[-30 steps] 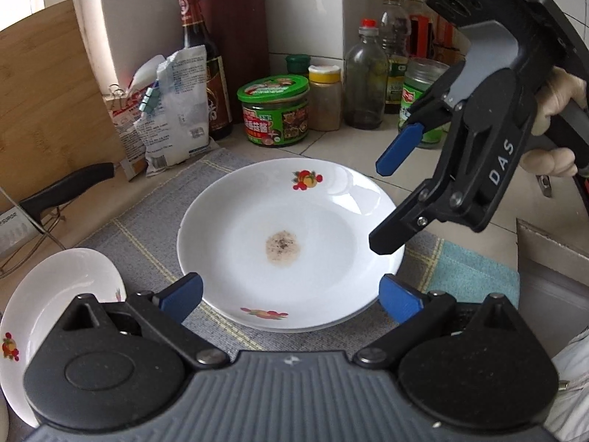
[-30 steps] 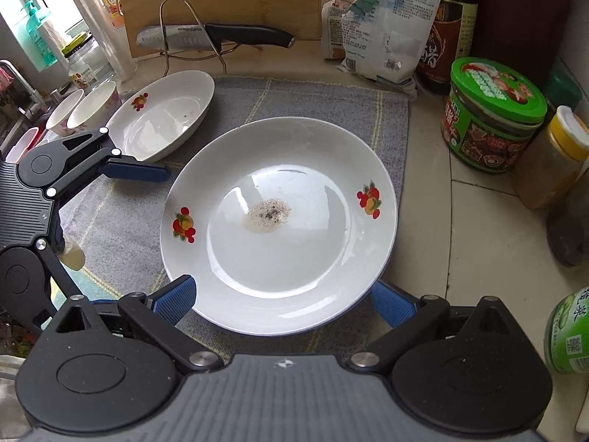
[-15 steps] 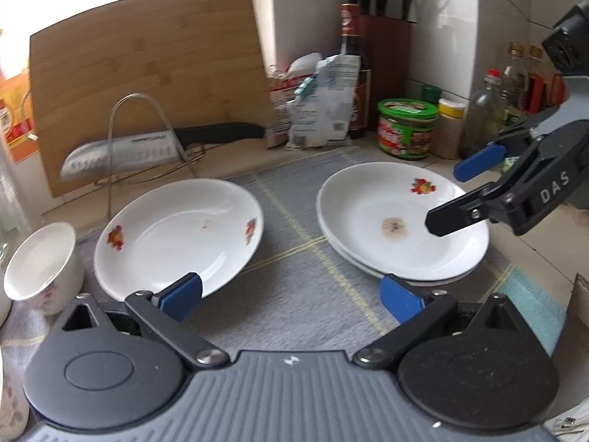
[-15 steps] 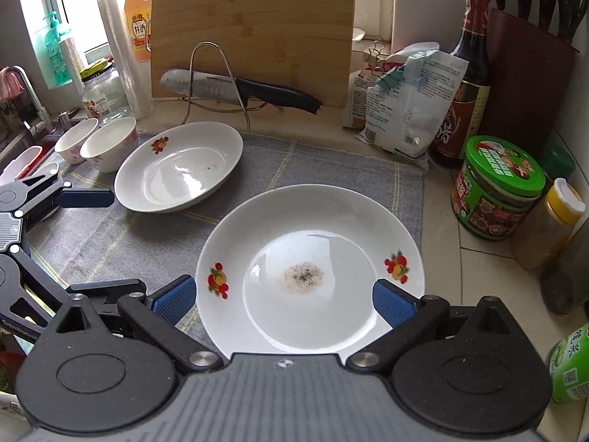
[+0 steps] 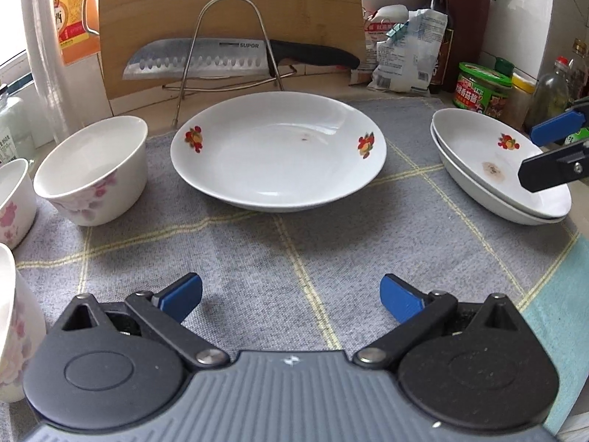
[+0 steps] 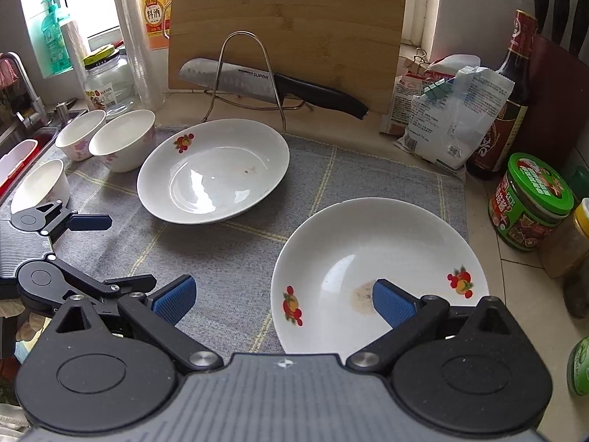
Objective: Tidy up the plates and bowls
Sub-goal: 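Move the right gripper to the rim of the flower-print plate and close it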
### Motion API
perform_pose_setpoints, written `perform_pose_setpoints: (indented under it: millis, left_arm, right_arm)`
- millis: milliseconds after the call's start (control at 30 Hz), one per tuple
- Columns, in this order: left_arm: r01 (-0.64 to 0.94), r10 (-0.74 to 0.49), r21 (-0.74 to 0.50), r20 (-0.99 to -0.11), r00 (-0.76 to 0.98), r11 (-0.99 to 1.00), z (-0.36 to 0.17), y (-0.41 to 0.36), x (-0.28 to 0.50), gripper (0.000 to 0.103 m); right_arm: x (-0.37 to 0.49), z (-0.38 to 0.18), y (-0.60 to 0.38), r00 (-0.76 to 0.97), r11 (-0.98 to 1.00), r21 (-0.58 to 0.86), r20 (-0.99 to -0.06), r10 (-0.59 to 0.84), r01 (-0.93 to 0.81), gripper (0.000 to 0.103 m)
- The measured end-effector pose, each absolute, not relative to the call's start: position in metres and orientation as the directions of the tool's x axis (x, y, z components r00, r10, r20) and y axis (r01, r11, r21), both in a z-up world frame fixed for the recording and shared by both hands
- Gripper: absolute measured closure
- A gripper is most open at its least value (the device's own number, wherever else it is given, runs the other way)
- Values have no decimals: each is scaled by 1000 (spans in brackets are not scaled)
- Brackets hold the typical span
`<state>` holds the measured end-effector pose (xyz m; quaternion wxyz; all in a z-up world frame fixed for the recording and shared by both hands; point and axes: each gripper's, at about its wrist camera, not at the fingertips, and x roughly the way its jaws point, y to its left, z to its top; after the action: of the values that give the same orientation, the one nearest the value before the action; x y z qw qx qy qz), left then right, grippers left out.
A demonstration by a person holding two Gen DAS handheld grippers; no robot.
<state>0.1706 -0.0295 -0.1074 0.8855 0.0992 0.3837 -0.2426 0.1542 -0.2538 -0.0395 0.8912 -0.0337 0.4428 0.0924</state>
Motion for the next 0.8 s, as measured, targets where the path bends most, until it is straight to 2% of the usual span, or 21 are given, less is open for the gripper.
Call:
perform_pose_setpoints:
  millis: [467, 800]
  left_arm:
    - [575, -410, 9, -693, 594, 818, -115, -33, 214, 0]
    - [543, -401, 7, -668, 627, 839, -118, -37, 225, 0]
  right_arm:
    - [167, -35, -206, 578, 989, -44, -815, 46, -140, 0]
    - [210, -48, -196, 542, 970, -47, -835, 93, -238, 0]
